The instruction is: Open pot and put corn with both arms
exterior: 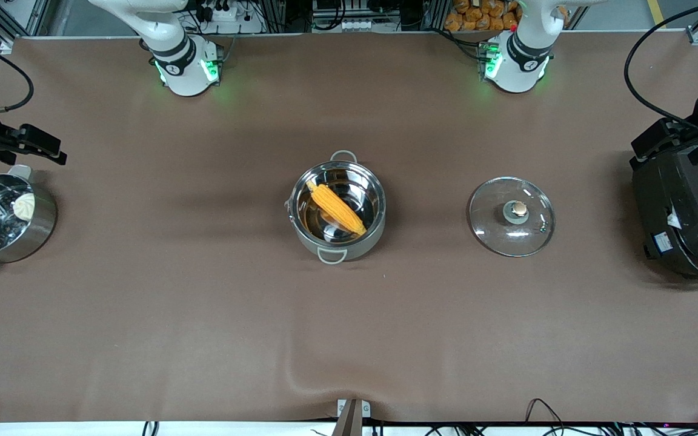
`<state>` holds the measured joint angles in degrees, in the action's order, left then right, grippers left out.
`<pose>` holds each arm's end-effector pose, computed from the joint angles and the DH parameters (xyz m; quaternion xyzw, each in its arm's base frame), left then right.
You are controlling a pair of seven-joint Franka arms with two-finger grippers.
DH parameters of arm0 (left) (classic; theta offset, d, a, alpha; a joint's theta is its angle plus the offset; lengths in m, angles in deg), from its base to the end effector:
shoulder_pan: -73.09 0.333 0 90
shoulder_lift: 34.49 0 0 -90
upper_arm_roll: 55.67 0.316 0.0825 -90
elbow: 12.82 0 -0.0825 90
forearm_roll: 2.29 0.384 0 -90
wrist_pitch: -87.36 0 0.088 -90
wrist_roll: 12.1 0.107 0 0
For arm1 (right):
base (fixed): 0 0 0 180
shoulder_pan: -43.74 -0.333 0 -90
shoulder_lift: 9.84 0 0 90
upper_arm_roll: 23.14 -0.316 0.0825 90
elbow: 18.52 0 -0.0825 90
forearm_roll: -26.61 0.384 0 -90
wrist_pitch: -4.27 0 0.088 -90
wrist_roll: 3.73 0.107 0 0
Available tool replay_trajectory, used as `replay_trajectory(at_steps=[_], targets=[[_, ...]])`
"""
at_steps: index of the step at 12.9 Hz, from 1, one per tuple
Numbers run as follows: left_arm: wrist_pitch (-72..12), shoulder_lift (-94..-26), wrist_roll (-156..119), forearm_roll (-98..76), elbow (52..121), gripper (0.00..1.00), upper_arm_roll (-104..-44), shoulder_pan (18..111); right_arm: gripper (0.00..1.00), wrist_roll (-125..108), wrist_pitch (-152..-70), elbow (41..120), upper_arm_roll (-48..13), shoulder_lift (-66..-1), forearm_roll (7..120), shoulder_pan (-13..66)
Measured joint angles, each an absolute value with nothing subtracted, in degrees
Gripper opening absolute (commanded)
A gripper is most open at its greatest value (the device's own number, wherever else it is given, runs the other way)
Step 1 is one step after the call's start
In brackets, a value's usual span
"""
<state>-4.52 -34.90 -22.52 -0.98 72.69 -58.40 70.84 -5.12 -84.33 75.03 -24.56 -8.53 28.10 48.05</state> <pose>0.5586 -0.0462 0.6608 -0.9974 -0.0476 -0.0530 0.0042 0.5427 -0.0244 0.6059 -0.9993 0.0132 0.0313 0.0139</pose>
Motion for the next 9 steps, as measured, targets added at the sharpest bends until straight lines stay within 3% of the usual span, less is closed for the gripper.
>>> replay_trajectory(at_steps=[9], targets=[[0.0,-36.1,-18.0,-2.2,72.7,1.0,-58.1,71.1,1.0,-5.2,-84.2,75.0,-24.9,-8.3,28.1,48.1]])
